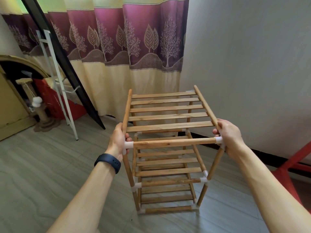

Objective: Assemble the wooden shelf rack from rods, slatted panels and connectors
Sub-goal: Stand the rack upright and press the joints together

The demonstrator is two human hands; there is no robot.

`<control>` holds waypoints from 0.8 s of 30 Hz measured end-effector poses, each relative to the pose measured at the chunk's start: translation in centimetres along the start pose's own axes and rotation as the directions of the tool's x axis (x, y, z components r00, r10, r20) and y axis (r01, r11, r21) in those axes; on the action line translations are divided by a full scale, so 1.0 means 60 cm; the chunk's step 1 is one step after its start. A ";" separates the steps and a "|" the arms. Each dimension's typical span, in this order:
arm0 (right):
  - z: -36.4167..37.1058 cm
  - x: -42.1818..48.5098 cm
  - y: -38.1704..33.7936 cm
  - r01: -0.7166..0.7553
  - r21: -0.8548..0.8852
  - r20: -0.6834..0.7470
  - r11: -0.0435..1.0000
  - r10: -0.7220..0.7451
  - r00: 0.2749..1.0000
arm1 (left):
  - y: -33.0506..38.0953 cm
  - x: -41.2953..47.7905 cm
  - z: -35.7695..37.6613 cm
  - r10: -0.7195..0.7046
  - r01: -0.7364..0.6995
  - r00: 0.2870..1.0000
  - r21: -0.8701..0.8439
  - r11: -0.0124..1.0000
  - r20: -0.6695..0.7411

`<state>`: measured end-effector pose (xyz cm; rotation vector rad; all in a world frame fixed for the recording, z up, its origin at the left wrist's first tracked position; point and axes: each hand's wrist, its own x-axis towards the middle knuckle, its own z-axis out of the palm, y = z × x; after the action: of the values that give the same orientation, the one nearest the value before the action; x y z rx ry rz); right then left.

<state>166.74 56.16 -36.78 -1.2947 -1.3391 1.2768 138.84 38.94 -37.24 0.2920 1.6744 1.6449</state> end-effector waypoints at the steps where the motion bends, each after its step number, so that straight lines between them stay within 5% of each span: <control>1: 0.000 0.000 0.000 0.009 -0.014 0.005 1.000 -0.009 1.000 | -0.001 0.001 -0.001 -0.004 0.004 1.000 0.004 1.000 -0.005; 24: -0.002 0.000 0.013 0.099 -0.043 -0.006 0.994 -0.099 0.995 | -0.006 0.022 0.000 0.184 -0.117 0.970 0.364 0.924 -0.156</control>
<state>166.95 56.12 -37.56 -1.2449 -1.4139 1.1802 138.09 39.74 -38.02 0.4637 2.1424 1.5100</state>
